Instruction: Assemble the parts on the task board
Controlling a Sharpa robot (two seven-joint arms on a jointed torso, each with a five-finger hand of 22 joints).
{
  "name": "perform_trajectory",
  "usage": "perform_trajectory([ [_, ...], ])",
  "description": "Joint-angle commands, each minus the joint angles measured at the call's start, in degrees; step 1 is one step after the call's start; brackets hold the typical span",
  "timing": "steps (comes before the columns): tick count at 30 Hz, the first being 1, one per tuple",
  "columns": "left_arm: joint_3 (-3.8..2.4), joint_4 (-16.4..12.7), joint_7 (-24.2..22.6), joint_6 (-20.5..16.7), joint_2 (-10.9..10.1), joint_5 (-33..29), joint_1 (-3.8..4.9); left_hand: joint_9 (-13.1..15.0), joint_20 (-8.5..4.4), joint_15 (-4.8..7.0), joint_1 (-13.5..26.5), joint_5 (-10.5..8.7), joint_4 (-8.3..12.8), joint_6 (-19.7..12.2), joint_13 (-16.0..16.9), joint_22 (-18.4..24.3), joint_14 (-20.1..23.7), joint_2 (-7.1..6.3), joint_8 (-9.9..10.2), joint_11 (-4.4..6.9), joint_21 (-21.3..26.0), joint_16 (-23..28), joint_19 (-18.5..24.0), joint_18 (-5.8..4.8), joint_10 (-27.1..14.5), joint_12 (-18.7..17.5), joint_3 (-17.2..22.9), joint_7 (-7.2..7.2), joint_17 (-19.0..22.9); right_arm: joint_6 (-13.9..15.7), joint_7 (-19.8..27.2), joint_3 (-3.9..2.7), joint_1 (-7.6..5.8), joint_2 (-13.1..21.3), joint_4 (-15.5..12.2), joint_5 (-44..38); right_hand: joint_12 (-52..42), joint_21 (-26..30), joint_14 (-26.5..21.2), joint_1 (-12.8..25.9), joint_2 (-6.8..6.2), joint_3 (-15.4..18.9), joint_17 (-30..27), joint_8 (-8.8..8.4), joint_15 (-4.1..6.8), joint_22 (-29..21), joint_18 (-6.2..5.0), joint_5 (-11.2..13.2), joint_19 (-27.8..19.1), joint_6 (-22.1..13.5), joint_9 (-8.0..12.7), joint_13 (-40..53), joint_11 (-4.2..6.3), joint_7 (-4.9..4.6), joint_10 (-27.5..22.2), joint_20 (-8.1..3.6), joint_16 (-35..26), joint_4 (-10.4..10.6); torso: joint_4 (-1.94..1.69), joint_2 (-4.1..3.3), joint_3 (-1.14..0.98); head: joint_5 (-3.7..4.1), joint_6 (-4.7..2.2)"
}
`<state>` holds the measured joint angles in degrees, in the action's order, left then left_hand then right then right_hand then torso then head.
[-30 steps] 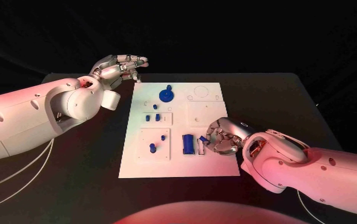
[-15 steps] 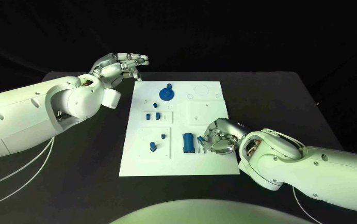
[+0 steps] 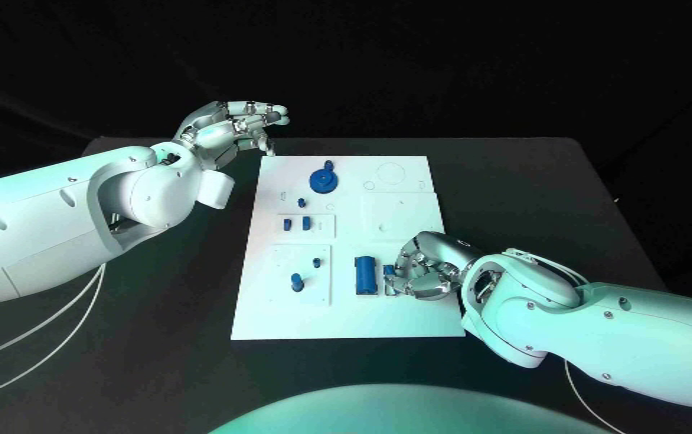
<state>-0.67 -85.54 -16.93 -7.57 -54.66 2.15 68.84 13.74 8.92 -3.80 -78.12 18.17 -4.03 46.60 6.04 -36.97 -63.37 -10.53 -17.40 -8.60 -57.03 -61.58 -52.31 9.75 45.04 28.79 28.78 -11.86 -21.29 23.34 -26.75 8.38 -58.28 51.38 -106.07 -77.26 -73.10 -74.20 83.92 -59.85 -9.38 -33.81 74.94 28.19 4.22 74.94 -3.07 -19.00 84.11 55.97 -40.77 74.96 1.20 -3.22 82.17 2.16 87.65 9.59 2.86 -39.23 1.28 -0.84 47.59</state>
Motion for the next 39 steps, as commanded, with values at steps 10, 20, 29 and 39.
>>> perform_trajectory([
  [10, -0.03, -0.16, -0.06, 0.89, 0.01, -0.14, 0.02, -0.06, 0.26, 0.01, -0.12, 0.08, -0.02, -0.50, 0.04, 0.01, 0.43, 0.30, -0.41, 0.01, 0.11, -0.21, -0.19, 0.85, -0.31, 0.27, 0.28, -0.18, 0.07, -1.28, -0.12, 0.11, 0.21, -0.25, -0.02, -0.30, -1.13, -1.22, 5.16, 3.01, 0.01, 2.29, 10.54, -0.30, 0.48, 11.52, 0.40, 1.79, 1.56, 1.51, 0.37, 2.42, 0.09, 0.39, 0.77, -0.52, 0.49, 2.85, -0.01, 0.02, 0.06, -0.02, 0.07],
  [20, -0.03, -0.13, -0.05, 0.82, 0.01, -0.14, 0.02, -0.07, 0.26, 0.00, -0.16, 0.08, 0.02, -0.52, 0.03, 0.01, 0.45, 0.30, -0.42, 0.00, 0.10, -0.21, -0.20, 0.85, -0.34, 0.29, 0.34, -0.19, 0.09, -0.63, 0.07, 0.11, 0.21, -0.23, 0.26, -0.35, -0.98, -1.09, 5.14, 6.26, -0.96, 7.61, 10.53, -0.71, 0.46, 11.47, 0.37, 5.52, 1.46, 1.93, 0.57, 2.54, 0.07, 0.39, 0.74, -0.52, 0.48, 7.00, 0.03, 0.01, 0.05, -0.08, 0.04],
  [29, -0.03, -0.13, -0.06, 0.77, -0.05, -0.14, 0.02, -0.07, 0.26, 0.00, -0.16, 0.08, 0.02, -0.52, 0.03, 0.01, 0.45, 0.30, -0.42, 0.00, 0.10, -0.21, -0.20, 0.85, -0.34, 0.29, 0.34, -0.19, 0.09, -0.02, 0.67, 0.11, 0.21, 0.67, -0.05, -0.84, -0.90, -1.14, 5.15, 5.06, -0.47, 9.65, 10.58, -0.81, 0.53, 11.48, 0.37, 6.62, 1.45, 1.86, 0.52, 2.58, 0.14, 0.48, 0.73, -0.57, 0.50, 6.53, 0.02, 0.03, 0.00, -0.19, 0.09],
  [39, -0.02, 0.33, -0.68, 0.78, 0.06, -0.23, -0.02, -0.09, 0.27, -0.03, -0.02, 0.03, -0.05, -0.56, 0.02, -0.01, 0.48, 0.26, -0.46, -0.04, 0.08, -0.23, -0.20, 0.83, -0.39, 0.40, 0.37, -0.23, 0.12, 8.08, 9.68, -0.04, -0.80, 3.49, -0.93, 5.78, 2.74, 3.95, 4.50, -0.99, -0.30, 11.92, 7.83, -2.89, -0.40, 10.22, -0.47, 4.58, -0.32, -1.36, 1.07, 0.14, -1.03, -0.94, -1.56, 0.08, -0.81, 6.07, 0.16, 0.34, 0.18, 0.03, -0.74],
])
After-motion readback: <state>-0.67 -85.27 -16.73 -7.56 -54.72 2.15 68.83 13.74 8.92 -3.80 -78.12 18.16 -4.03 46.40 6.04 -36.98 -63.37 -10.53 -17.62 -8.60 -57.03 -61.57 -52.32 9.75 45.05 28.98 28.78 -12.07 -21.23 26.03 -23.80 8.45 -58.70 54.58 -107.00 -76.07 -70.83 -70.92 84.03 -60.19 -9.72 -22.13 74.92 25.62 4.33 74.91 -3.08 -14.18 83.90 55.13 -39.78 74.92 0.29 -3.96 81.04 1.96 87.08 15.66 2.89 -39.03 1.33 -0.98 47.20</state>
